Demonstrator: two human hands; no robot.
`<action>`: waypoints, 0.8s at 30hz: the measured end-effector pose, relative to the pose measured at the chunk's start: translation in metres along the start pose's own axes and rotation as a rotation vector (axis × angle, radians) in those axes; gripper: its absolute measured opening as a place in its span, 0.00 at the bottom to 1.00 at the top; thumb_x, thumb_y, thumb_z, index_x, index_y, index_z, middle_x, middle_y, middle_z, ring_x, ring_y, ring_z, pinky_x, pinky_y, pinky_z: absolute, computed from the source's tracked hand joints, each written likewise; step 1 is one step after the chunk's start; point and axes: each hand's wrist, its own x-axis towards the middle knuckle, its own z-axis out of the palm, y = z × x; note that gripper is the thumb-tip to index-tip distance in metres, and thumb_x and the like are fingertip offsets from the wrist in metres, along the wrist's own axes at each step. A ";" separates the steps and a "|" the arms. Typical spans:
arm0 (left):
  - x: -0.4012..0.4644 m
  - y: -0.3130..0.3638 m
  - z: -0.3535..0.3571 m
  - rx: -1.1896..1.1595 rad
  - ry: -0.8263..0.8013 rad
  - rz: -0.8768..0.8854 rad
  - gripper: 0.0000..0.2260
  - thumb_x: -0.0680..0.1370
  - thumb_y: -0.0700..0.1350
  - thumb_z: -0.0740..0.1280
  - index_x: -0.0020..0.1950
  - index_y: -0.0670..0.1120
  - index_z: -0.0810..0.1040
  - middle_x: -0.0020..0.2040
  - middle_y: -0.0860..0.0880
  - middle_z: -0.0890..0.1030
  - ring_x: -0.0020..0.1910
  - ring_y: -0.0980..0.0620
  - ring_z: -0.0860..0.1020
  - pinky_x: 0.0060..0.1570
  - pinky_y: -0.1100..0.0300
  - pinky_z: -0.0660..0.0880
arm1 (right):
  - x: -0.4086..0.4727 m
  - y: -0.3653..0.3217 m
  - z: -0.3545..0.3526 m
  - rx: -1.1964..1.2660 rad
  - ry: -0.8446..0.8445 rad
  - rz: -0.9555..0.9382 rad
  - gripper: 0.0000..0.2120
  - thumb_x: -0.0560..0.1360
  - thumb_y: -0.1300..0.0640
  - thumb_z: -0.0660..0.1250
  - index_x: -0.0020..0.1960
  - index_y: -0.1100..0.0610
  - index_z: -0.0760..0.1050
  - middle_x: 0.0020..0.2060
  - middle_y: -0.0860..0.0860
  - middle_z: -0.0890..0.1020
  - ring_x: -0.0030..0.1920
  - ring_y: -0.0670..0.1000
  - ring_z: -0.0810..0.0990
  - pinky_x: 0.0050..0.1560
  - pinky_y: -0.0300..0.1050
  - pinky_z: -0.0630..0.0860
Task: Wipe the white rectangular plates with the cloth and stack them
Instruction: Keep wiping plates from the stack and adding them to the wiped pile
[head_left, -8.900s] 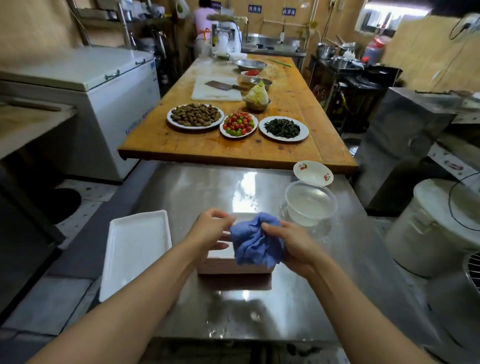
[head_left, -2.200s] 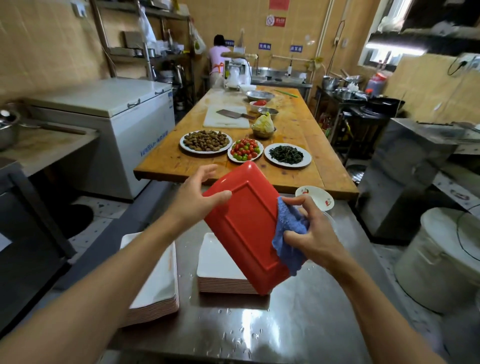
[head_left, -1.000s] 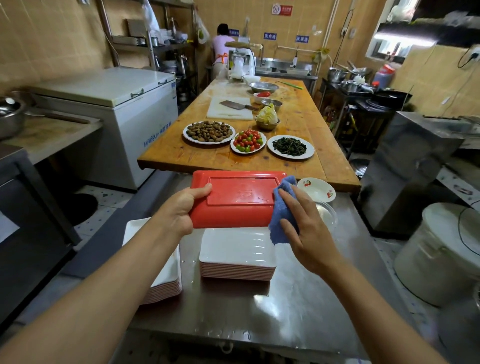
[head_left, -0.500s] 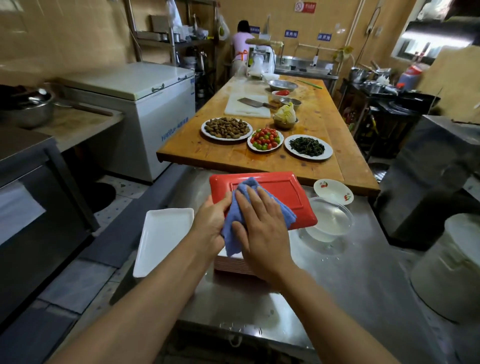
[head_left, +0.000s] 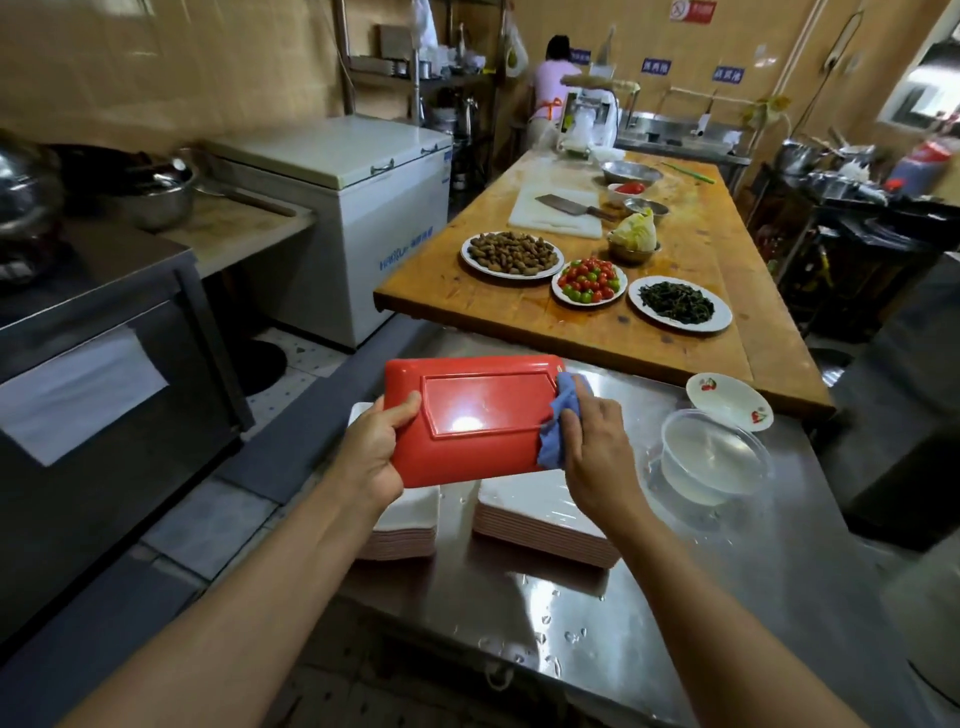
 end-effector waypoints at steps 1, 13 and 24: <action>-0.001 0.002 -0.005 -0.008 0.004 0.001 0.06 0.80 0.42 0.62 0.51 0.50 0.77 0.45 0.46 0.82 0.43 0.46 0.81 0.38 0.50 0.77 | -0.001 -0.001 0.004 0.046 0.023 -0.005 0.18 0.82 0.56 0.50 0.71 0.54 0.64 0.60 0.55 0.73 0.57 0.53 0.73 0.54 0.41 0.68; -0.001 0.034 -0.045 0.506 0.071 0.520 0.10 0.78 0.38 0.64 0.58 0.46 0.76 0.44 0.50 0.81 0.39 0.57 0.81 0.37 0.67 0.77 | 0.017 -0.013 0.019 0.265 0.117 0.241 0.15 0.76 0.66 0.58 0.61 0.56 0.68 0.33 0.48 0.77 0.32 0.40 0.76 0.26 0.29 0.68; -0.002 -0.015 -0.080 1.798 -0.164 1.017 0.13 0.73 0.36 0.69 0.56 0.45 0.81 0.45 0.45 0.83 0.43 0.45 0.82 0.29 0.52 0.78 | 0.011 -0.014 0.030 0.342 -0.036 0.238 0.14 0.76 0.68 0.57 0.58 0.55 0.72 0.34 0.47 0.78 0.29 0.42 0.77 0.23 0.27 0.68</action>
